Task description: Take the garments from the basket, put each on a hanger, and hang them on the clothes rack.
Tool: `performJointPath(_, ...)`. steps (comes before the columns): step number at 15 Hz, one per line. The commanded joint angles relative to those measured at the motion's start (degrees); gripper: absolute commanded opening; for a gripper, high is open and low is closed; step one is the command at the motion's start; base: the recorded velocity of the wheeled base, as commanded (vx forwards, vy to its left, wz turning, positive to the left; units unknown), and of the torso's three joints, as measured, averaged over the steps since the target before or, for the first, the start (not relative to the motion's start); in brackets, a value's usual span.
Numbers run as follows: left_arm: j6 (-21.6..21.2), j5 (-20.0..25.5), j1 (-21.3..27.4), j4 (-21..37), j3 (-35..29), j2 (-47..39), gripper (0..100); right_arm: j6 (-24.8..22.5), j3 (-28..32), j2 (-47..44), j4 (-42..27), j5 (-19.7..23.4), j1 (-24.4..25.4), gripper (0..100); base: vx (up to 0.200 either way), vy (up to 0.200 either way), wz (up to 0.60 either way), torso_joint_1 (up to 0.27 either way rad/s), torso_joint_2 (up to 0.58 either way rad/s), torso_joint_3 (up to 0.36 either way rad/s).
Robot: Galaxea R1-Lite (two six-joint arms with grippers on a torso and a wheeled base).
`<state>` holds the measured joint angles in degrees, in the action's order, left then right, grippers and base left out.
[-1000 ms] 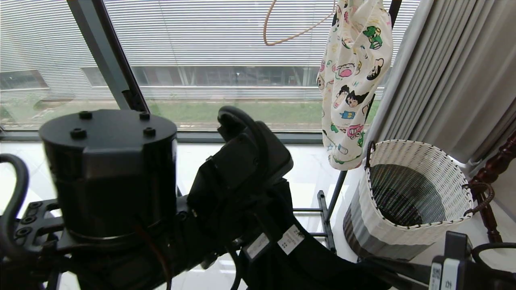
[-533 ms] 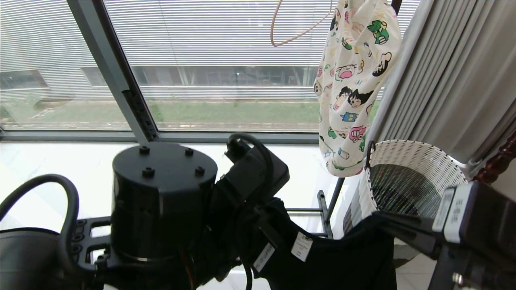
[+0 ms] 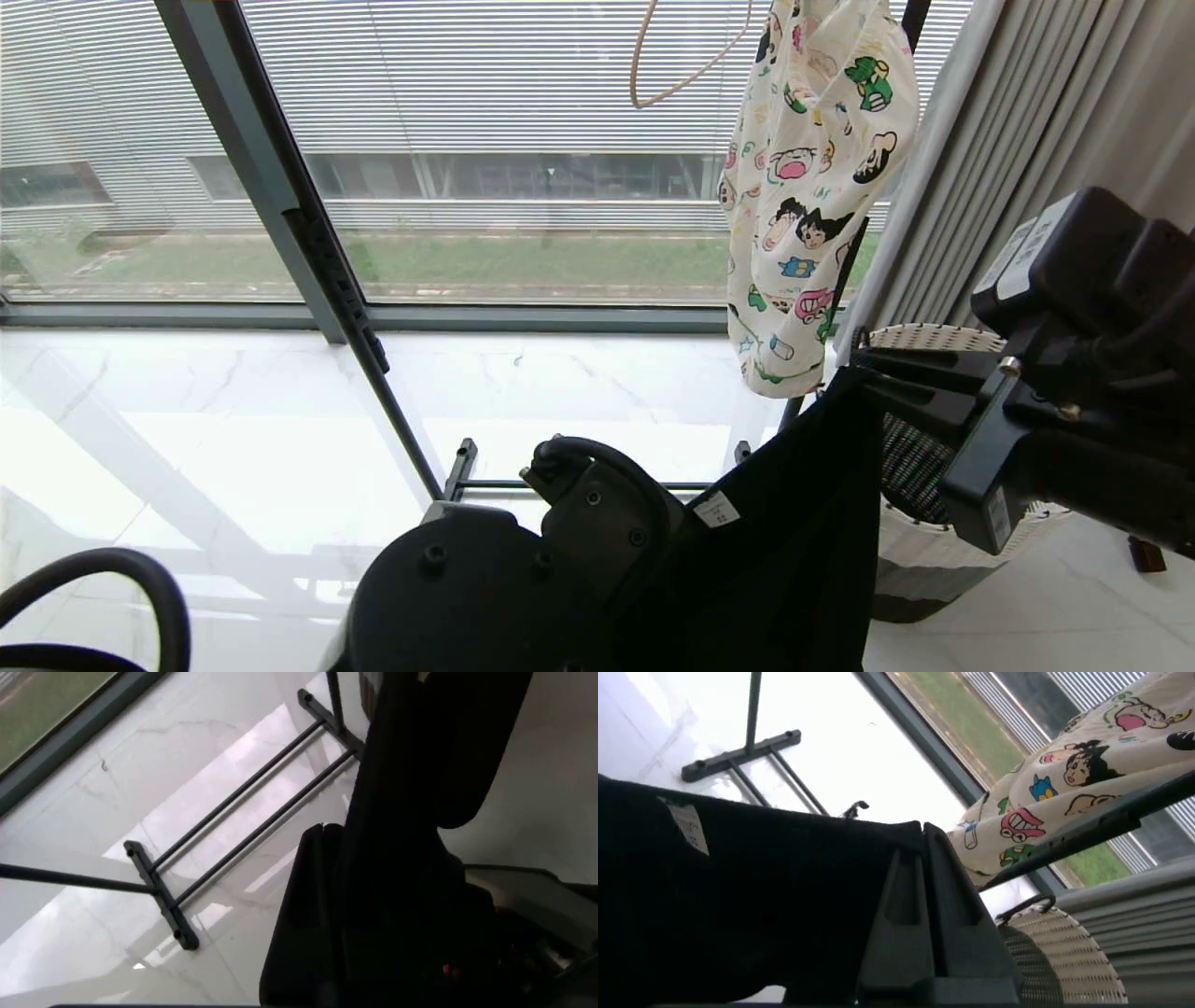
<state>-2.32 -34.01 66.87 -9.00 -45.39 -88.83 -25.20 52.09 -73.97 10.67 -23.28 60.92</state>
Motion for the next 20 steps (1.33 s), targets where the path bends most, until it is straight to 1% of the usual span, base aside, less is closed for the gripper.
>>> performJointPath(1,0.03,-0.79,-1.47,-0.14,-0.14,-0.82,0,0.06,0.03,-0.3,-0.21,-0.01,1.05,100,0.0,0.0,0.0,0.0,0.0,0.0)
performJointPath(2,0.03,-1.06,-2.0,-0.14,-0.14,-0.82,0,0.15,-0.06,-0.12,-0.47,0.08,1.84,100,0.0,0.0,0.0,0.0,0.0,0.0)
performJointPath(3,0.03,-1.85,-3.32,-0.14,-0.14,-0.73,0,2.43,-0.15,0.14,-1.53,0.17,5.53,100,0.0,0.0,0.0,0.0,0.0,0.0)
performJointPath(5,0.03,-1.94,-4.9,-0.14,0.03,-0.46,0,7.09,0.2,0.58,-5.31,0.08,9.66,100,0.0,0.0,0.0,0.0,0.0,0.0)
performJointPath(6,0.03,-1.94,-5.78,-0.14,0.03,-0.38,0,8.41,0.2,1.11,-5.92,0.17,10.71,100,0.0,0.0,0.0,0.0,0.0,0.0)
performJointPath(10,-0.32,-3.17,-10.7,-0.06,0.21,-0.73,0,12.63,-1.11,5.86,-7.5,0.17,10.98,100,0.0,0.0,0.0,0.0,0.0,0.0)
performJointPath(11,-0.23,-3.25,-12.29,-0.06,0.56,-0.55,0,13.24,-1.64,7.79,-9.26,0.08,9.92,100,0.0,0.0,0.0,0.0,0.0,0.0)
performJointPath(13,0.03,-4.13,-15.19,-0.14,3.37,-0.11,0,13.33,-3.22,12.27,-12.95,0.08,7.02,100,0.0,0.0,0.0,0.0,0.0,0.0)
performJointPath(14,0.03,-4.4,-15.63,-0.32,4.43,0.59,0,13.33,-4.19,14.47,-14.01,0.08,4.74,100,0.0,0.0,0.0,0.0,0.0,0.0)
performJointPath(15,0.03,-4.48,-15.8,-0.32,5.22,1.29,0,13.33,-5.24,16.05,-14.89,0.08,1.22,100,0.0,0.0,0.0,0.0,0.0,0.0)
performJointPath(17,-0.14,-6.42,-16.5,-0.32,8.91,5.25,0,12.63,-10.08,20.62,-15.68,-0.18,-13.81,100,0.0,0.0,0.0,0.0,0.0,0.0)
performJointPath(18,-0.32,-7.12,-18.26,-0.32,10.84,7.89,0,10.78,-11.57,22.56,-15.68,-0.09,-19.78,100,0.0,0.0,0.0,0.0,0.0,0.0)
performJointPath(19,-0.41,-7.12,-19.84,-0.32,11.99,10.08,0,9.11,-12.54,23.79,-15.68,-0.01,-23.39,100,0.0,0.0,0.0,0.0,0.0,0.0)
performJointPath(20,-1.29,-7.12,-22.83,-0.23,12.95,12.98,0,7.88,-14.3,25.46,-16.29,-0.09,-26.99,100,0.0,0.0,0.0,0.0,0.0,0.0)
